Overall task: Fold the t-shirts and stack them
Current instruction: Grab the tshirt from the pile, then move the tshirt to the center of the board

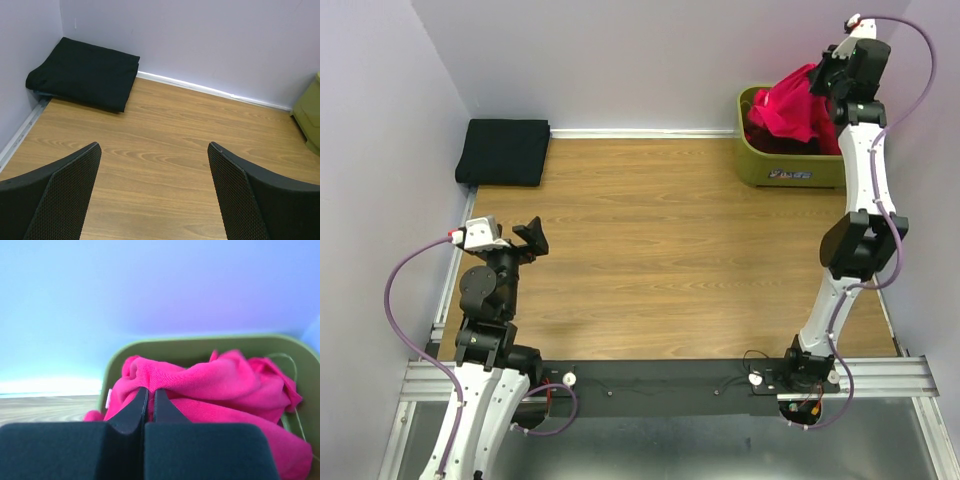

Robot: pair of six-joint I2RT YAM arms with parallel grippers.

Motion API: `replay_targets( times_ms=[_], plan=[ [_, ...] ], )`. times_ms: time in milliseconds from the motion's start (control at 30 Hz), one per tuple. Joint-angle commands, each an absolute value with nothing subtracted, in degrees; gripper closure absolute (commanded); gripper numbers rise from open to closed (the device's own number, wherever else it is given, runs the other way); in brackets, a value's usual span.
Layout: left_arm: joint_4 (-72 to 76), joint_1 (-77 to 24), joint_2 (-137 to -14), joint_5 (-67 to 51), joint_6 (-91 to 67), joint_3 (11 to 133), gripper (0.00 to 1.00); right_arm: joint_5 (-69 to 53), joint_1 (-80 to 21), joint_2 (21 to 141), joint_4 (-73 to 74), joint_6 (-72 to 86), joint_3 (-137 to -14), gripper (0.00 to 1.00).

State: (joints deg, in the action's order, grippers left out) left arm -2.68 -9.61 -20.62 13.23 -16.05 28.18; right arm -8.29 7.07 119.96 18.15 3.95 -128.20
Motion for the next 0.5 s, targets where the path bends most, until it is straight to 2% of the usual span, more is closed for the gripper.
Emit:
replay_targets(
  times_ms=[0,267,467],
  plan=[
    [-1.32,-9.67,-19.60,12.13,-15.47,27.77,0.05,-14.32,5.89,115.58,16.35,4.04,-126.74,0.99],
    [-1.05,-9.67,-18.90,11.60,-15.21,27.69,0.05,-21.96,3.61,105.41,16.35,7.29,-123.23,0.99],
    [-0.70,-9.67,-18.28,10.99,-15.03,27.77,0.05,-23.56,-3.68,95.82,16.35,8.26,-116.38,0.99]
  ],
)
